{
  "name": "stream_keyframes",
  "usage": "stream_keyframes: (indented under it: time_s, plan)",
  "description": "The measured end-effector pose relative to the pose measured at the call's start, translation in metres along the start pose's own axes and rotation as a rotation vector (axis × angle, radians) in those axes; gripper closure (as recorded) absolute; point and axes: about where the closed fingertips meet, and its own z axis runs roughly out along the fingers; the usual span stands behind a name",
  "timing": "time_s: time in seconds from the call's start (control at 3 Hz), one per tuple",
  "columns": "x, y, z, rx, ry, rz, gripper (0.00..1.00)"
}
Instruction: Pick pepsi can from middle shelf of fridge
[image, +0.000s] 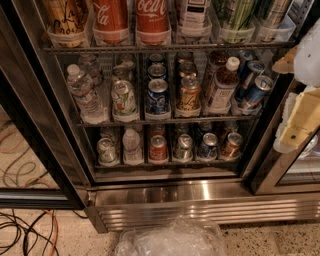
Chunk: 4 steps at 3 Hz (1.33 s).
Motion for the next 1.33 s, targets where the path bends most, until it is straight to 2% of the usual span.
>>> stream_keyframes:
  time_s: [0.33,0.67,1.0,1.33]
  plan:
    - [0.000,0.000,0.000,0.000,0.000,0.000,0.00]
    - [-0.016,0.002,0.009,0.012,-0.052,0.031,0.00]
    - [-0.050,0.009,0.038,0.004,-0.167,0.061,0.00]
    - [-0.086,0.004,0.064,0.013,-0.269,0.111,0.00]
